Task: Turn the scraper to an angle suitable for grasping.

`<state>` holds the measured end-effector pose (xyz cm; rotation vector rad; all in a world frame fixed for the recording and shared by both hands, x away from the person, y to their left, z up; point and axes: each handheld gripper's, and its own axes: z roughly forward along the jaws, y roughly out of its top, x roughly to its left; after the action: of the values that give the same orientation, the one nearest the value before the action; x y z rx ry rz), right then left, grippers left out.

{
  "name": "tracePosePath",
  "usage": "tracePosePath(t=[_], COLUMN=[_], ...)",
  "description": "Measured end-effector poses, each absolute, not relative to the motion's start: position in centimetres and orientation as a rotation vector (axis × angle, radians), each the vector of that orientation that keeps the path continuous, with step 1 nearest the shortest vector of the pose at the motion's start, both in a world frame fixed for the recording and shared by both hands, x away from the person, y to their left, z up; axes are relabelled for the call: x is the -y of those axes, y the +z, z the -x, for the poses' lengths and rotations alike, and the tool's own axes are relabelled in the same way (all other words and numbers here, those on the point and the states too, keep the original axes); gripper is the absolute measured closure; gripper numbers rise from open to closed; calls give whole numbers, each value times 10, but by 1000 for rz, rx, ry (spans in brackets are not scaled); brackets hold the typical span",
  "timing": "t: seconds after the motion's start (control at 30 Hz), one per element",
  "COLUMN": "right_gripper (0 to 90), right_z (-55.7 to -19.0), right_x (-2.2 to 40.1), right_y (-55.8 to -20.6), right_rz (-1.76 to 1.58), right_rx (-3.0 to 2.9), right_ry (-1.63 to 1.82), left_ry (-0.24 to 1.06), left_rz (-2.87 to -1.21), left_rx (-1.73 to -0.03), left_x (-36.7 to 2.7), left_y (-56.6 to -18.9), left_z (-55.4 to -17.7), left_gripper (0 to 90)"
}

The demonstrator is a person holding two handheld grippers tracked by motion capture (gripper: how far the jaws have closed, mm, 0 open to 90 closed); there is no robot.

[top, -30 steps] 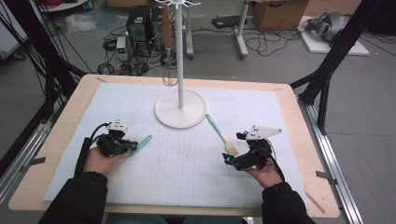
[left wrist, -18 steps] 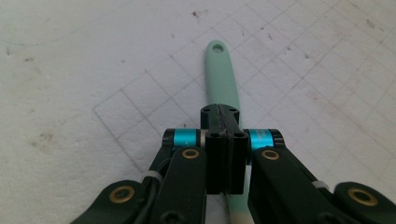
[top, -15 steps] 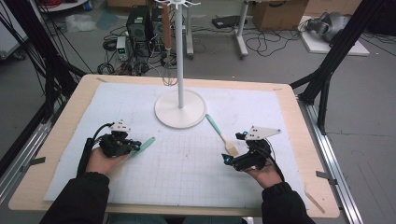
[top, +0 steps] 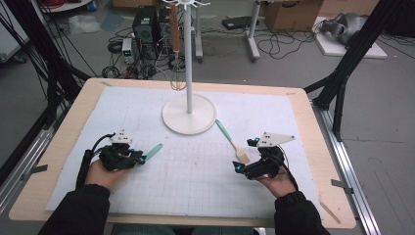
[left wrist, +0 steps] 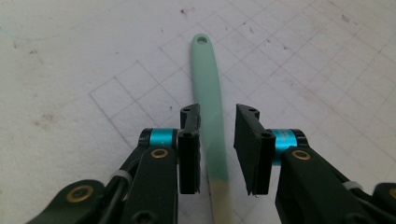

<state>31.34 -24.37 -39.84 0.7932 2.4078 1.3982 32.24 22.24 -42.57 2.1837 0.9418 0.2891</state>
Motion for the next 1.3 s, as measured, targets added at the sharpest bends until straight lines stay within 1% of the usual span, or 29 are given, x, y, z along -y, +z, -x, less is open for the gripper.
tracePosePath(t=[0.43,0.7,0.87,0.93,1.13,1.23,1.3], right_gripper=[2,2,2,2,2,2,2], right_z=[-313,-313,-313,-313,-313,-313,-313], right_x=[244,244,243,243,243,243,242], right_y=[-398,-399,-399,-399,-399,-399,-399], right_rz=[-793,-793,-794,-789,-788,-796,-790], right_rx=[-2404,-2403,-2403,-2403,-2403,-2407,-2412], right_ry=[1396,1391,1388,1386,1386,1386,1384], left_ry=[299,336,376,380,370,333,331], left_rz=[-2220,-2237,-2236,-2242,-2247,-2247,-2257], left_rx=[-961,-969,-994,-998,-989,-969,-955], left_x=[-224,-221,-216,-215,-216,-217,-215], left_y=[-432,-434,-434,-433,-432,-431,-429], left_z=[-317,-314,-312,-312,-312,-312,-312], left_gripper=[709,717,785,788,797,799,800])
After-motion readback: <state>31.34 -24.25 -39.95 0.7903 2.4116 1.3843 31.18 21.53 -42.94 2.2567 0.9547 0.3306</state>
